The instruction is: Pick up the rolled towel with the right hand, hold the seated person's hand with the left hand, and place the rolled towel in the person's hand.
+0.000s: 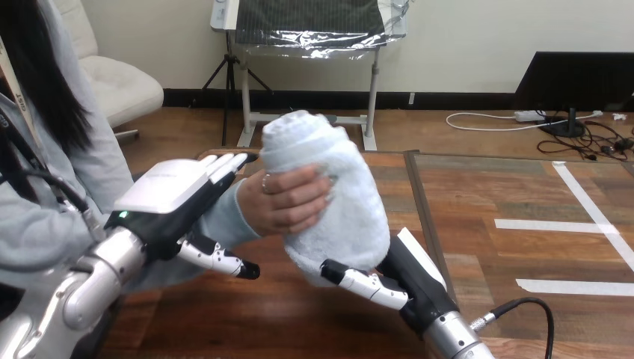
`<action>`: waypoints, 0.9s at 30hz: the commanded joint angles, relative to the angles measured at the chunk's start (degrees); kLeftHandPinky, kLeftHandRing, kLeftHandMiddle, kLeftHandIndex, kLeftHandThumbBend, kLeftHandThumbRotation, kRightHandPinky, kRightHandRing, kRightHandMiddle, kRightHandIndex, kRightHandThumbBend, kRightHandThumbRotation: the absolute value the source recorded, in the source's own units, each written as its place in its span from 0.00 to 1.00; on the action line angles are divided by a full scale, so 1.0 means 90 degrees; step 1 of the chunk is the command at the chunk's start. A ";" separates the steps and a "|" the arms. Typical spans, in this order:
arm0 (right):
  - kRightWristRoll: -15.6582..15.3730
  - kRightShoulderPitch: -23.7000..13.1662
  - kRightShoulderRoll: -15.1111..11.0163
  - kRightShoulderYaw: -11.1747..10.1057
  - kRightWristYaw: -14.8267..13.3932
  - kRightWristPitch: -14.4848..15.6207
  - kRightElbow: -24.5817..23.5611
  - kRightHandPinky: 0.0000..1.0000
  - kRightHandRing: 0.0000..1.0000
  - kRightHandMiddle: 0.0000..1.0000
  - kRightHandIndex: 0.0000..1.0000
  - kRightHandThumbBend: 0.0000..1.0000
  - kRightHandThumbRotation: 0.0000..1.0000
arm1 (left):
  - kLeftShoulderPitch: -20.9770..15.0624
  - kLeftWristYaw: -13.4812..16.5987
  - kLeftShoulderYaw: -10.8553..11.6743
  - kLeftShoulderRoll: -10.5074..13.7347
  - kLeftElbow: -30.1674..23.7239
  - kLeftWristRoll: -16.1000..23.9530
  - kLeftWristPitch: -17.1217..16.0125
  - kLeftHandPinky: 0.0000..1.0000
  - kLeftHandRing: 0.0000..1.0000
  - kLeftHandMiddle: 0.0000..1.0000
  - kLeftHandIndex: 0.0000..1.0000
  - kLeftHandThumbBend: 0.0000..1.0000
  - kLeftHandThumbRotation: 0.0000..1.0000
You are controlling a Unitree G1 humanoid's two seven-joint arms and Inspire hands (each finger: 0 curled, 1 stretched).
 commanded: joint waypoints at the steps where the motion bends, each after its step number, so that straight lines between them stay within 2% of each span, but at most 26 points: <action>1: 0.0084 -0.0197 -0.0123 -0.0001 0.0084 -0.0084 -0.0266 1.00 1.00 1.00 1.00 1.00 0.75 | 0.0002 0.0209 0.0185 0.0105 -0.0170 -0.0020 -0.0009 0.98 1.00 1.00 1.00 1.00 0.49; 12: 0.0016 -0.0133 -0.0235 0.0069 0.0198 -0.0091 -0.0311 1.00 1.00 1.00 1.00 1.00 0.83 | 0.0277 0.0327 0.0245 0.0079 -0.0233 -0.0030 0.0019 0.98 1.00 1.00 1.00 1.00 0.51; 27: -0.0063 -0.0002 -0.0356 0.0112 0.0200 -0.0258 -0.0371 1.00 1.00 1.00 1.00 1.00 0.87 | 0.0630 0.0626 0.0330 0.0002 -0.0284 -0.0145 -0.0180 0.99 1.00 1.00 1.00 1.00 0.52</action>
